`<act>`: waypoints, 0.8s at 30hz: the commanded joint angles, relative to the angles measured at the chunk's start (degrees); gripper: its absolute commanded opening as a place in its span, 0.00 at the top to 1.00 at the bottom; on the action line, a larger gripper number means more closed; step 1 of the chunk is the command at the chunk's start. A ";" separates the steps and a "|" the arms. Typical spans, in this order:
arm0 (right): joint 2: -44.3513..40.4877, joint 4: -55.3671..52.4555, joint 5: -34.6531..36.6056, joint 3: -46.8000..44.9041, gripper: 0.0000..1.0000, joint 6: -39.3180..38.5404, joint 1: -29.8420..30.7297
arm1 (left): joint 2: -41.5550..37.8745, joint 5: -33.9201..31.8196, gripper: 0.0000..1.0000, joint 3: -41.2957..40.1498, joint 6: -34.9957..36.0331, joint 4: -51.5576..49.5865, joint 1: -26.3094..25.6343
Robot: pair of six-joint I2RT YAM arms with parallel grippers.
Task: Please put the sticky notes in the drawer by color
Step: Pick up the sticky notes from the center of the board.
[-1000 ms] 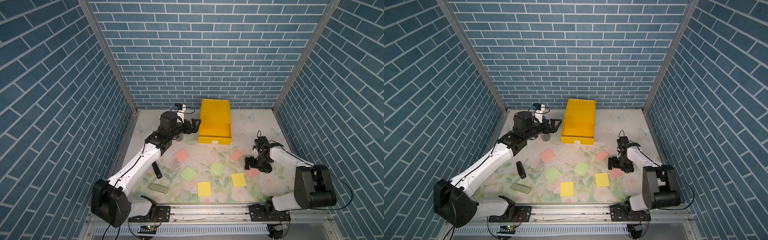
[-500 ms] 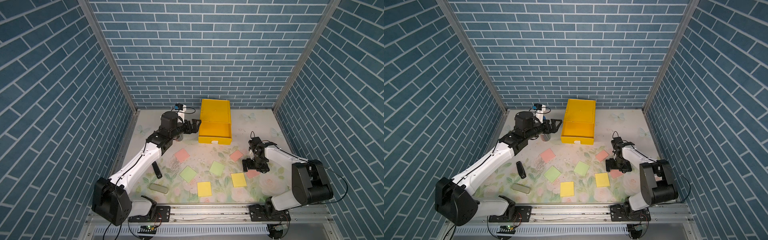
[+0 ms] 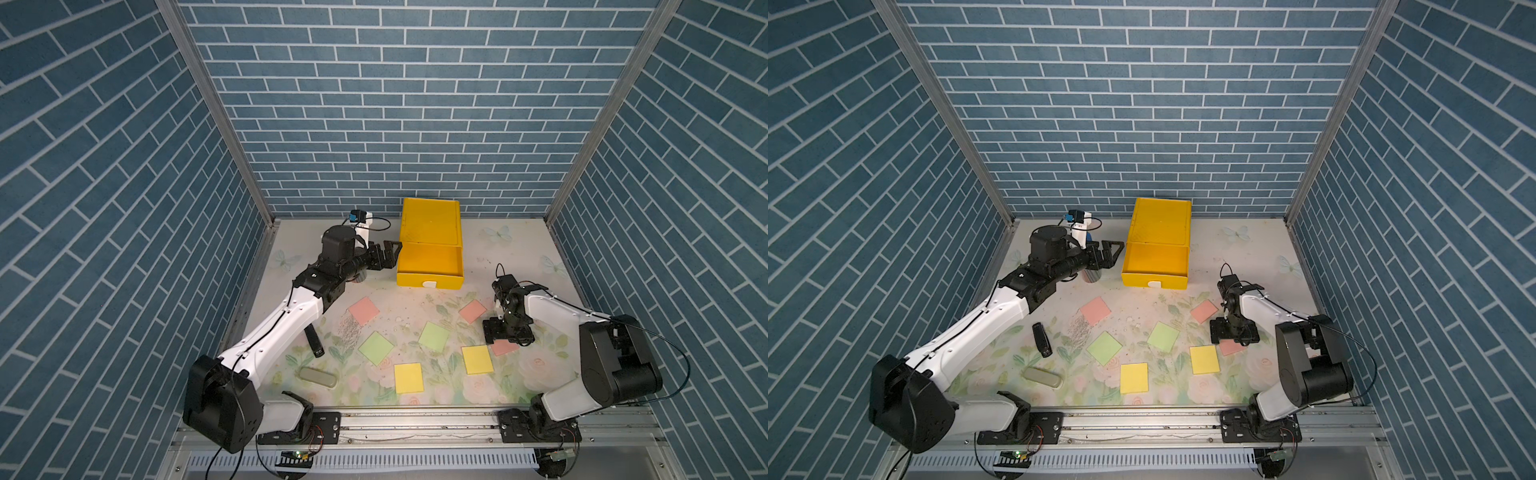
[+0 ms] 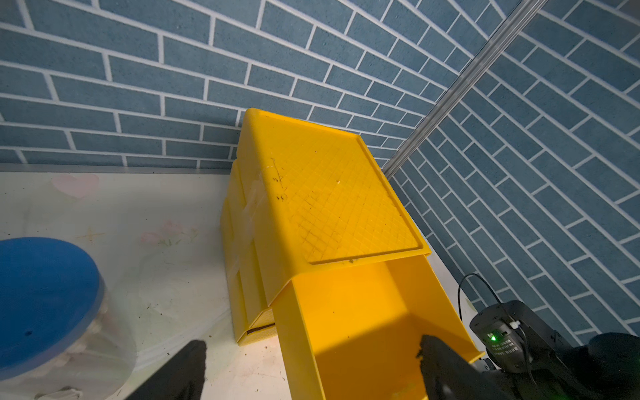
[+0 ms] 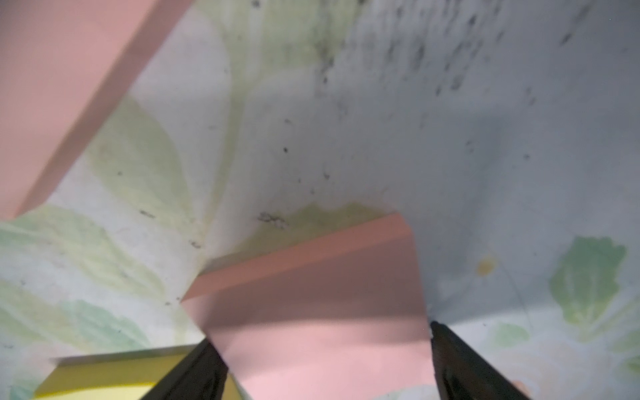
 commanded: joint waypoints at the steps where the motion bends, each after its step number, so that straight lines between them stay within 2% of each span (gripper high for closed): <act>1: 2.22 -0.93 0.74 0.37 0.07 0.71 0.21 | -1.03 0.52 0.00 -1.14 -0.05 1.32 0.32; 6: 3.19 -0.78 -0.93 0.62 0.06 -0.21 -1.11 | -2.11 0.81 0.00 -1.64 -0.16 1.14 0.29; 14: 2.83 1.87 -1.76 -1.04 0.23 0.49 -0.36 | -3.63 -0.71 0.00 -2.10 0.03 0.76 0.26; 24: -1.81 0.05 0.43 3.68 0.23 0.92 -0.38 | -2.70 0.06 0.00 -2.31 -0.34 1.05 0.28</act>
